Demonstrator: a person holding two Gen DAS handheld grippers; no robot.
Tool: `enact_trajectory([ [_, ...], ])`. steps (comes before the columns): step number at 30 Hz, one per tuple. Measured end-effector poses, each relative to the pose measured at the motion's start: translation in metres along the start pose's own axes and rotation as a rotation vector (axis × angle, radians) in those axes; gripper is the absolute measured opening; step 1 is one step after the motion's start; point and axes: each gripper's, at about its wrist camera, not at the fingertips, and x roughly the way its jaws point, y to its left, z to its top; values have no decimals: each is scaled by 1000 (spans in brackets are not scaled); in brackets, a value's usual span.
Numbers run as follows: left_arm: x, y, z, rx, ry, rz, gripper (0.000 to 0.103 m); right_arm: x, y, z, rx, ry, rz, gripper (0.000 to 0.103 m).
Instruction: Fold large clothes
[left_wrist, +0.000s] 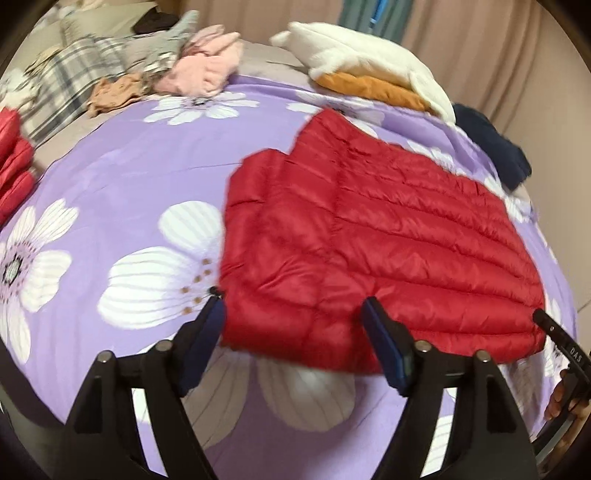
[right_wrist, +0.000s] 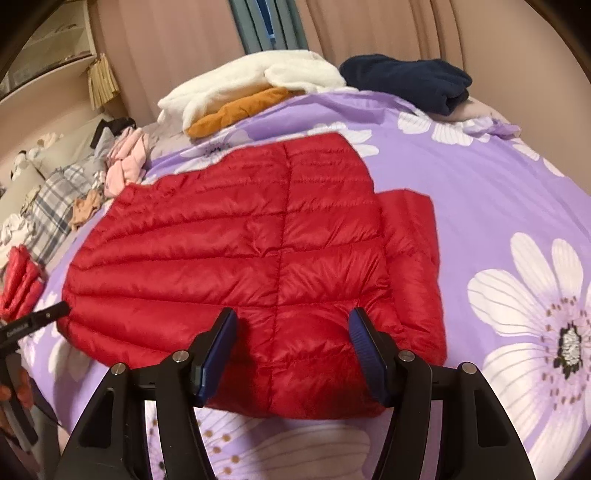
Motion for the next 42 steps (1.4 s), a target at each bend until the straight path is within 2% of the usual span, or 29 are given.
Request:
enact_trajectory([
  [4,-11,21,-1,-116,8,-59,80,-12,2,4,11,-35,25,63],
  [8,-7,52,-1,-320,46,-181,82,-18,14,10,4,-61,60,63],
  [12,4,71,-6,-483,89,-293,83,-20,29,12,-39,-67,102,63],
  [17,18,70,-8,-562,129,-388,83,-11,50,11,-88,-44,144,63],
  [21,33,67,-3,-604,139,-425,83,-5,64,10,-104,-28,171,63],
  [30,64,63,13,-680,134,-452,86,14,98,30,-177,-45,193,63],
  [33,66,56,17,-645,129,-411,85,27,106,36,-187,-48,179,62],
  [34,67,53,19,-630,129,-395,81,32,109,37,-192,-42,178,55],
  [37,70,50,22,-592,137,-348,70,48,115,35,-210,-20,164,43],
  [40,71,48,27,-565,129,-320,59,64,118,29,-222,8,149,38],
  [42,65,41,32,-508,107,-289,53,73,120,25,-236,23,137,36],
])
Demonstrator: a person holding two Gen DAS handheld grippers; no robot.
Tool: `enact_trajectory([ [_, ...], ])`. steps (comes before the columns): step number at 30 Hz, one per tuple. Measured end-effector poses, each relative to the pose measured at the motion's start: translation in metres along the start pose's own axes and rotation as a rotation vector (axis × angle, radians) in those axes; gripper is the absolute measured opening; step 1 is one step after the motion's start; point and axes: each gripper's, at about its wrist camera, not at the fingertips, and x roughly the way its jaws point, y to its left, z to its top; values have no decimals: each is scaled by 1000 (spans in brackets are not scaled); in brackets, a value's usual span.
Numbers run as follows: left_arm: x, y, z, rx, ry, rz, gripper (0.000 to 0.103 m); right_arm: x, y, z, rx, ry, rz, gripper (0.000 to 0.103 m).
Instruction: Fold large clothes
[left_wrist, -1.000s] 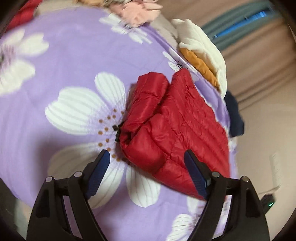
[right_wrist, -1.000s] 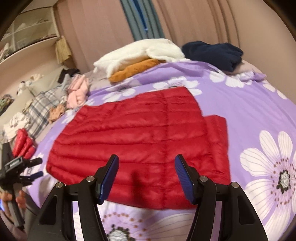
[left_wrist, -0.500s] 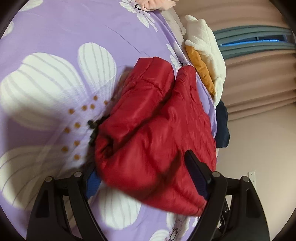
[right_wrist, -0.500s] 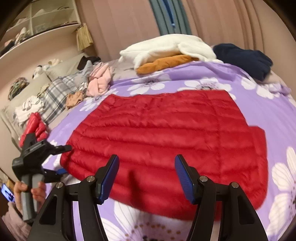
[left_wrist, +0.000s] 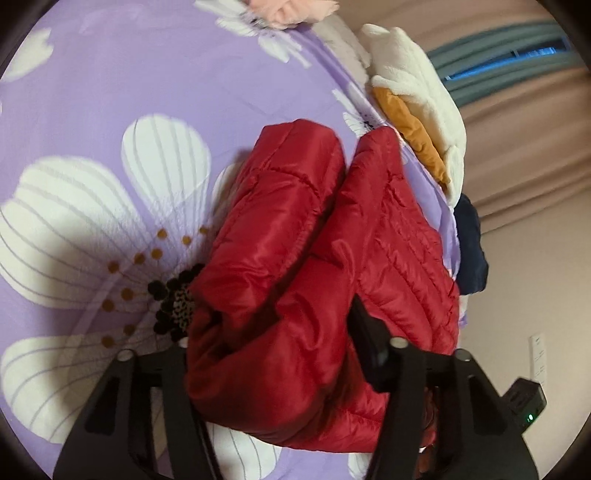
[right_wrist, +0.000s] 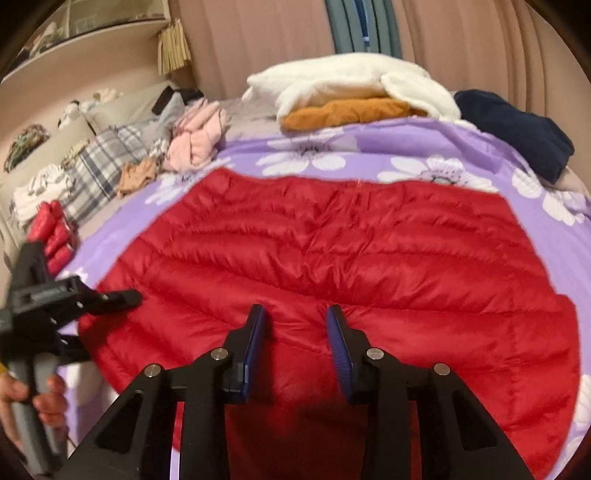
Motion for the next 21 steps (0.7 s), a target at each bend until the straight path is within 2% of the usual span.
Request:
enact_trajectory([
  [2,-5,-12,-2,70,-25,24,44,7,1,-4,-4,17,-8,36],
  [7,-17,-49,-8,248,-94,68,36,9,-3,-5,14,36,0,36],
  [15,-40,-126,-39,587,-194,46,38,9,-17,-10,116,33,61,36],
  [21,-37,-172,-67,785,-174,-15,39,10,-34,-12,232,42,162,36],
])
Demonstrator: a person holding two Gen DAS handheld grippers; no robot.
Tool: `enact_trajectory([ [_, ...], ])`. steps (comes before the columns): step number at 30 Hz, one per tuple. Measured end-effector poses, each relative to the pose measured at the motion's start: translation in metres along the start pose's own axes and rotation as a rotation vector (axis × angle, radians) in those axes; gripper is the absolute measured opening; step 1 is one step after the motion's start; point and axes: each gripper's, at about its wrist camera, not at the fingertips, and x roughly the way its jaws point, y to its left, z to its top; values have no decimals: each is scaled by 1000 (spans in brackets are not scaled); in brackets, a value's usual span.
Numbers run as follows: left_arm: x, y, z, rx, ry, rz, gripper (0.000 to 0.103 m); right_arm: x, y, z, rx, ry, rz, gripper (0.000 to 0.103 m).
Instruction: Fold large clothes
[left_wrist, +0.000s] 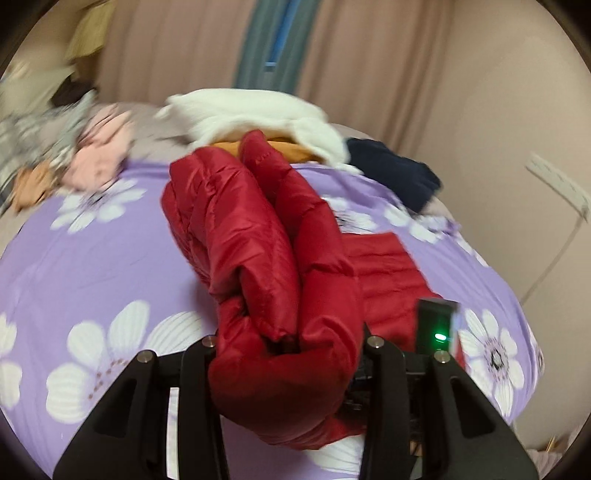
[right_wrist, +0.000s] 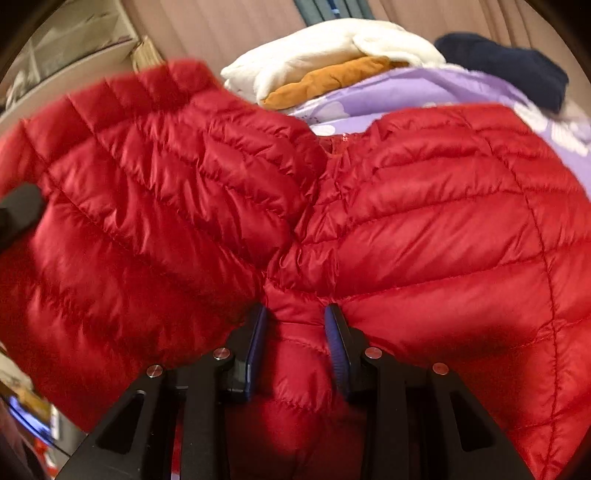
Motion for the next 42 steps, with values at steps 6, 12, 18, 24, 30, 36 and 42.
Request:
enact_trajectory([
  [6,12,-26,9,76,17,-34,39,-8,-24,5,137,24,133,33],
  [12,14,-43,10,125,21,-39,39,-66,-32,-3,92,-38,57,34],
  [18,19,-65,7,186,31,-46,39,-126,-62,-23,98,-136,-148,34],
  [24,30,-97,-3,299,54,-70,39,-131,-97,-39,218,-117,-138,34],
  [30,61,-126,-24,409,167,-148,48,-125,-115,-45,289,-102,-67,34],
  [36,83,-122,-42,397,259,-231,57,-145,-145,-55,437,-145,79,36],
  [42,76,-118,-42,342,278,-319,67,-163,-157,-53,565,-244,293,59],
])
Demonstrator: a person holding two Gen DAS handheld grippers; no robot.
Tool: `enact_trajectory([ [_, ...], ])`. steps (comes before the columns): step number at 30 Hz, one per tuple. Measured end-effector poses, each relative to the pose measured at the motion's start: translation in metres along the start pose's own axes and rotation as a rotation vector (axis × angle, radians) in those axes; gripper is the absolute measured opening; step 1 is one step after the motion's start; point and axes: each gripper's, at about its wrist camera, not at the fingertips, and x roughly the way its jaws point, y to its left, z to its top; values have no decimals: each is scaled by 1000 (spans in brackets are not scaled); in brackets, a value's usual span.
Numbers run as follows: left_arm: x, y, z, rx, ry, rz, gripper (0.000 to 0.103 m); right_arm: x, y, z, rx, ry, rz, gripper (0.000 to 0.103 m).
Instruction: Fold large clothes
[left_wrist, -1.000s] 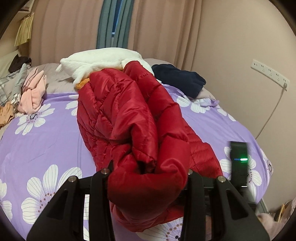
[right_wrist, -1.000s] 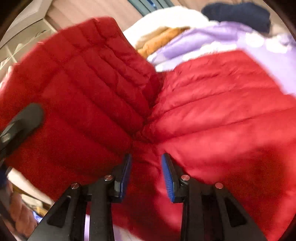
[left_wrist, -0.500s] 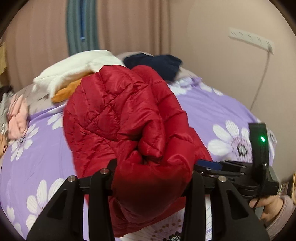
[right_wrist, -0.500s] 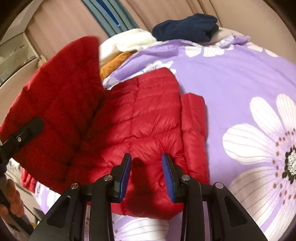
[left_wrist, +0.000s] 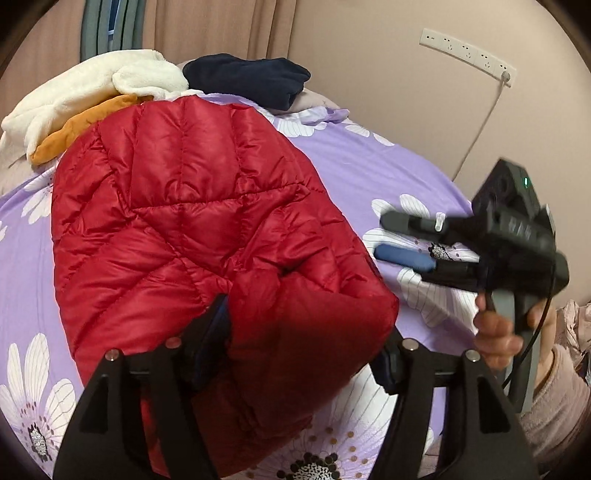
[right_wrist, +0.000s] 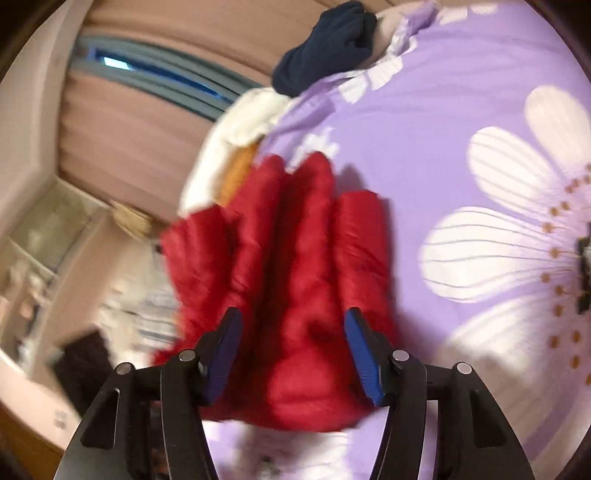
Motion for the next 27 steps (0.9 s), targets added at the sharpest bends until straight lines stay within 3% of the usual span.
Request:
enact_trajectory([
  [4,-5,-5,-3,-1,-1,-7,67,30,25,8,-48,58,63,59],
  [10,-5,-5,-6,4,3,4,67,65,54,7,-126,129,63,60],
  [11,-6,-6,-6,3,4,6,67,67,57,9,-154,130,36,57],
  [12,-6,-6,-5,1,6,7,67,71,63,8,-192,132,6,39],
  [13,-6,-6,-4,-4,8,5,67,73,64,9,-208,131,-15,30],
  [16,-17,-6,-4,-24,3,-20,67,70,73,11,-262,97,-47,18],
  [18,-32,-6,-7,-37,-7,-54,67,62,74,12,-280,55,-43,14],
  [21,-68,-1,-6,-80,-45,-189,68,47,67,17,-264,-13,-28,12],
  [23,-87,8,0,-109,-87,-241,68,41,57,18,-241,-45,-51,12],
  [25,-97,17,6,-138,-123,-245,69,39,45,15,-204,-49,-63,12],
  [27,-99,27,15,-159,-156,-182,68,38,37,12,-189,-48,-94,12],
])
